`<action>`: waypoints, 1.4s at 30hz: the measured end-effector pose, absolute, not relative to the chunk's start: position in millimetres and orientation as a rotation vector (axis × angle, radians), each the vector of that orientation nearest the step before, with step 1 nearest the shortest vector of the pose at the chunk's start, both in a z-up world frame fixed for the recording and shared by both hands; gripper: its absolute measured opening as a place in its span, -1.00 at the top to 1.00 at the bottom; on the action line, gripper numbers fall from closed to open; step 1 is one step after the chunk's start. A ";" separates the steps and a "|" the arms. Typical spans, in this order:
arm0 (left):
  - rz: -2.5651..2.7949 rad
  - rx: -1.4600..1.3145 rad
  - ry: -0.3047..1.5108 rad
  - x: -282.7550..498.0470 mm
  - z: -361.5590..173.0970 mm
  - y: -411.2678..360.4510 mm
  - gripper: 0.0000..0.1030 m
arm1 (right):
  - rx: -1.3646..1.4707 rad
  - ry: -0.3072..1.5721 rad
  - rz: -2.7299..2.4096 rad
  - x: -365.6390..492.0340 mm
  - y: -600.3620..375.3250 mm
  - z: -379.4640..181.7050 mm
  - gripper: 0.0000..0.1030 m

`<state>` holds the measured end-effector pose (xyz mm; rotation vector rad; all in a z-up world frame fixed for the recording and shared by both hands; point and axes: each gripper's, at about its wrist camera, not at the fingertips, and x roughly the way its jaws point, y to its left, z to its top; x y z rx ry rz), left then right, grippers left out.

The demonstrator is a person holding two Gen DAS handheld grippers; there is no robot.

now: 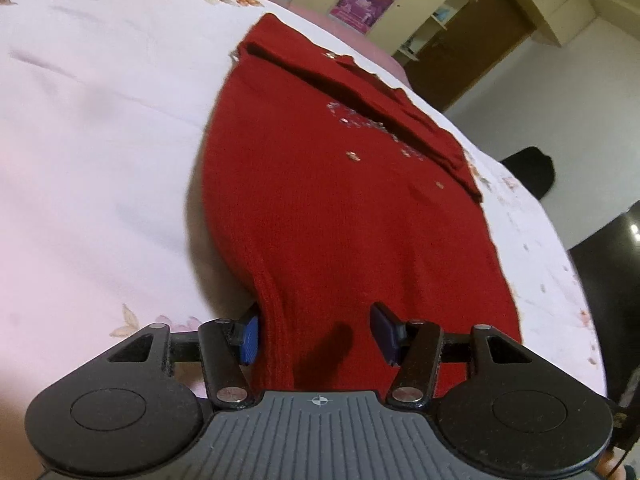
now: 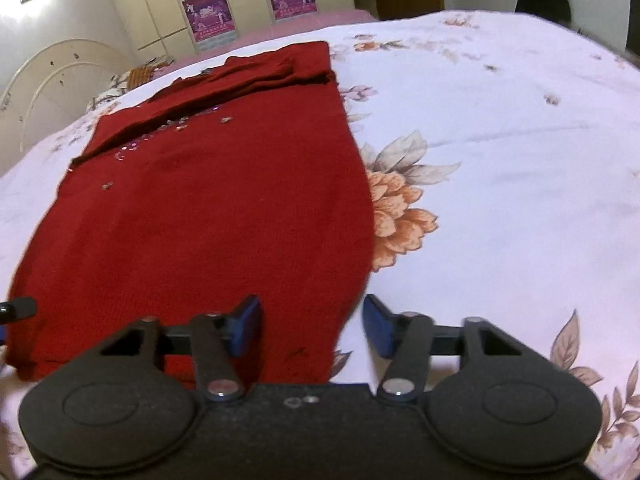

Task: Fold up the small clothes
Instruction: 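Close both tools on the sweater hem, then fold the held hem up over the collar with both tools and open them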

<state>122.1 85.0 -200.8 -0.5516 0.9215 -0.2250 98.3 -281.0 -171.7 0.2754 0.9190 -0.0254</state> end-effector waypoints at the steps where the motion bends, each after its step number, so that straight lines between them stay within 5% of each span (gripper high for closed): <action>1: -0.243 -0.546 0.933 122.9 -201.6 84.1 0.54 | 0.297 0.930 -0.011 98.2 -281.5 -171.0 0.24; 5: -0.280 -0.541 0.962 132.8 -209.5 77.7 0.58 | 0.374 0.979 0.030 99.7 -282.6 -173.6 0.48; 7: -0.303 -0.532 0.944 140.0 -203.3 73.8 0.65 | 0.408 1.008 0.063 105.3 -281.8 -175.3 0.88; 26: -0.287 -0.527 0.653 341.9 -127.3 71.8 0.72 | 0.549 0.681 0.189 277.4 -313.0 -96.6 0.91; 42: -0.114 -0.449 0.764 521.1 -181.9 52.1 0.63 | 0.614 0.772 0.082 473.9 -334.6 -172.7 0.87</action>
